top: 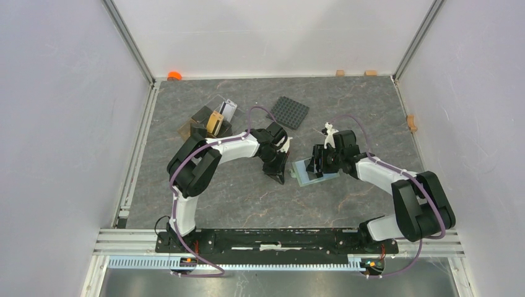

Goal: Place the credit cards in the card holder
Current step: Insert the credit card into the card holder.

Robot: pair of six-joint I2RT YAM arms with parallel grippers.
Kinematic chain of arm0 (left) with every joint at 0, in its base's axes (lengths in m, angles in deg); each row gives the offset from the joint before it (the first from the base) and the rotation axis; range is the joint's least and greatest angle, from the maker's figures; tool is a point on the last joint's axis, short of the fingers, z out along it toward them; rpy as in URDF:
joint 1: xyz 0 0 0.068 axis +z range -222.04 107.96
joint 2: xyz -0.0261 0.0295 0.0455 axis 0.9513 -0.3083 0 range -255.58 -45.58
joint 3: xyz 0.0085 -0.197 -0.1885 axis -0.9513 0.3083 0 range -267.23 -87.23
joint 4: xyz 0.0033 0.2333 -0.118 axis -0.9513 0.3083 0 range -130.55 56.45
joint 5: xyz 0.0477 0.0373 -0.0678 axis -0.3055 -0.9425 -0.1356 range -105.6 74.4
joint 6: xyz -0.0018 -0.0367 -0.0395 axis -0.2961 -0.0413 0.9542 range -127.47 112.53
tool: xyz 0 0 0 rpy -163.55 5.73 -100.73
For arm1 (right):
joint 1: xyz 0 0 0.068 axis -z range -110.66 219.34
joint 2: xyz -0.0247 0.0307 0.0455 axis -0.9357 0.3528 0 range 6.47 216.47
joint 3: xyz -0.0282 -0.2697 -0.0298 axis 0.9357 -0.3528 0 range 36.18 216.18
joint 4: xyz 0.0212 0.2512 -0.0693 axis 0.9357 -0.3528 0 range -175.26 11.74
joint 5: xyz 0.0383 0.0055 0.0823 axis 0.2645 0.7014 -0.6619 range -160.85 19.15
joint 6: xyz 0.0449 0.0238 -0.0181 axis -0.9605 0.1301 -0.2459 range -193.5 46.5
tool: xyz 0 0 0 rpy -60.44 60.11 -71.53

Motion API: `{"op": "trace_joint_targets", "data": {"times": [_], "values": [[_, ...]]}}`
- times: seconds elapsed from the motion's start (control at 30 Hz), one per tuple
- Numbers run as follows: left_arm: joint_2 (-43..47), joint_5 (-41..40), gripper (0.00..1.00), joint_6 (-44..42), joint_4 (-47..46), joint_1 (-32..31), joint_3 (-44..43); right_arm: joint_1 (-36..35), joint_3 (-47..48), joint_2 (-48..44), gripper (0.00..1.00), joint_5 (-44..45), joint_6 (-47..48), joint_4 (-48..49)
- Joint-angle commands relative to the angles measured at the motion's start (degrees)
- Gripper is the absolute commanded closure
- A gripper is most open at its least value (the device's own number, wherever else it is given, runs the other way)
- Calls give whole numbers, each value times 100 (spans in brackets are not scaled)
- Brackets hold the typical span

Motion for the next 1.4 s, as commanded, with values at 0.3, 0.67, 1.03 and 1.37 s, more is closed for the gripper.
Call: {"op": "trace_joint_targets", "data": {"times": [0.3, 0.67, 1.03, 1.37], "values": [[90, 528, 98, 317, -818, -27, 162, -262, 176, -73, 29, -286, 1348, -398], [-289, 359, 98, 401, -821, -27, -65, -562, 242, 14, 32, -799, 1633, -204], [-264, 361, 98, 361, -881, -27, -17, -991, 179, 13, 32, -917, 1527, 179], [-162, 364, 98, 375, -875, -16, -26, -1412, 209, 92, 28, -490, 1304, 278]]}}
